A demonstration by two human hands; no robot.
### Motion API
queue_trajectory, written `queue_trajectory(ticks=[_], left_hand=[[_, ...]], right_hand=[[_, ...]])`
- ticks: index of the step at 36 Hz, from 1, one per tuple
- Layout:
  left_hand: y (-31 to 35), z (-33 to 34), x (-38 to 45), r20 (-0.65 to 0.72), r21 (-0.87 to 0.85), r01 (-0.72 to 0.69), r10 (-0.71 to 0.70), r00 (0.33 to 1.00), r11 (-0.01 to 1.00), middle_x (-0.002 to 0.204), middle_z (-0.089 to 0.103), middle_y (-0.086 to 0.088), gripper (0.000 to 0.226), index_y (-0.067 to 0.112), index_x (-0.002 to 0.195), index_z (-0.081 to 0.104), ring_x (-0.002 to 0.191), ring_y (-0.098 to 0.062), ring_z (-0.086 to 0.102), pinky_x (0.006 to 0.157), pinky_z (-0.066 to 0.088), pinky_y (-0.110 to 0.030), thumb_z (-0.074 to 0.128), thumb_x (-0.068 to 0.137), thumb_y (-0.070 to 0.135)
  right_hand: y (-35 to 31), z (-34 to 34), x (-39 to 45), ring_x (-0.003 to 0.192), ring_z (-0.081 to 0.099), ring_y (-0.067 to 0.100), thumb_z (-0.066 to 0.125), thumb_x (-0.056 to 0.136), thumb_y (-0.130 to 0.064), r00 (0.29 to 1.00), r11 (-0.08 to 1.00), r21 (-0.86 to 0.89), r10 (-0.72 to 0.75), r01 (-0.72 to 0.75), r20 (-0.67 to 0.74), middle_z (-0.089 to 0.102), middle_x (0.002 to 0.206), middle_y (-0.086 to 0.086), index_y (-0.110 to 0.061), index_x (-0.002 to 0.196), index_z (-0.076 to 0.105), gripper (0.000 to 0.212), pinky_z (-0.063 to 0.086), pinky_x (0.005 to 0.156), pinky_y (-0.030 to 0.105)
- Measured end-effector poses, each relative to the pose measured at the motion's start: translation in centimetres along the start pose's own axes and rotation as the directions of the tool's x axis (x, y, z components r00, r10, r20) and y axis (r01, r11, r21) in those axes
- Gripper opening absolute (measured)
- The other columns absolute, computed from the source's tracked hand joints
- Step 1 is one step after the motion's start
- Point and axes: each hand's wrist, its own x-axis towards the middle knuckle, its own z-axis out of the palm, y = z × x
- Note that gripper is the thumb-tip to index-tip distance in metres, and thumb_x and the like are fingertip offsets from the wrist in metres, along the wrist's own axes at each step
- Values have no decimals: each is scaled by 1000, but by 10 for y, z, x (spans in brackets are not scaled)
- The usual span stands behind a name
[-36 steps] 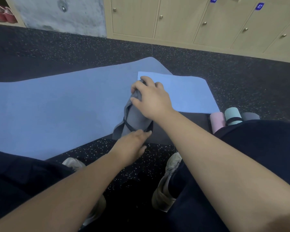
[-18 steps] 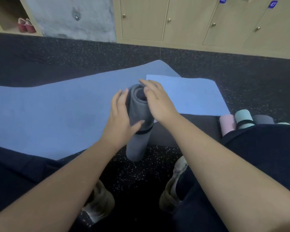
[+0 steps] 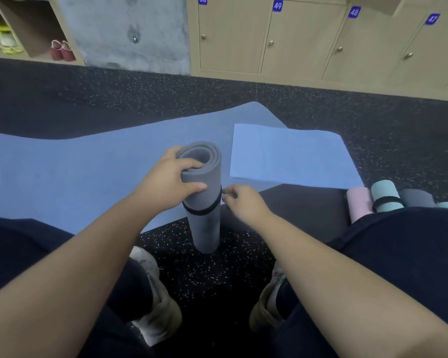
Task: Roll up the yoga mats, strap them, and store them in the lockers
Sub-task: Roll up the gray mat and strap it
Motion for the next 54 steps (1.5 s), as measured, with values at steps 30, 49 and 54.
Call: queue_trajectory(ticks=[30,49,54], left_hand=[[-11,-12,-16,93,-154,-76,91,991,985,133,37,20,43,48,89,65,118,6,42,100,31,-16,75,80,7],[80,-19,-10,-85,-41,-269,264,961,962,138,33,19,50,46,91,56,120,6,35,104,29,-20,81,74,6],[125,-17,-10,-115,10,-346,344,932,938,149,34,10,59,28,124,53,127,4,31,104,28,-20,77,75,4]], right_hand=[[13,6,11,74,42,32,44,95,-7,989,972,-183,149,-145,6,47,68,8,-11,67,49,28,34,52,31],[-74,-108,-71,88,68,24,33,100,-25,976,926,327,-141,189,-164,58,101,-23,-43,113,57,33,52,74,31],[-77,-145,-95,84,68,26,49,96,-23,944,942,222,-191,253,-269,57,115,-10,-37,140,43,46,58,76,39]])
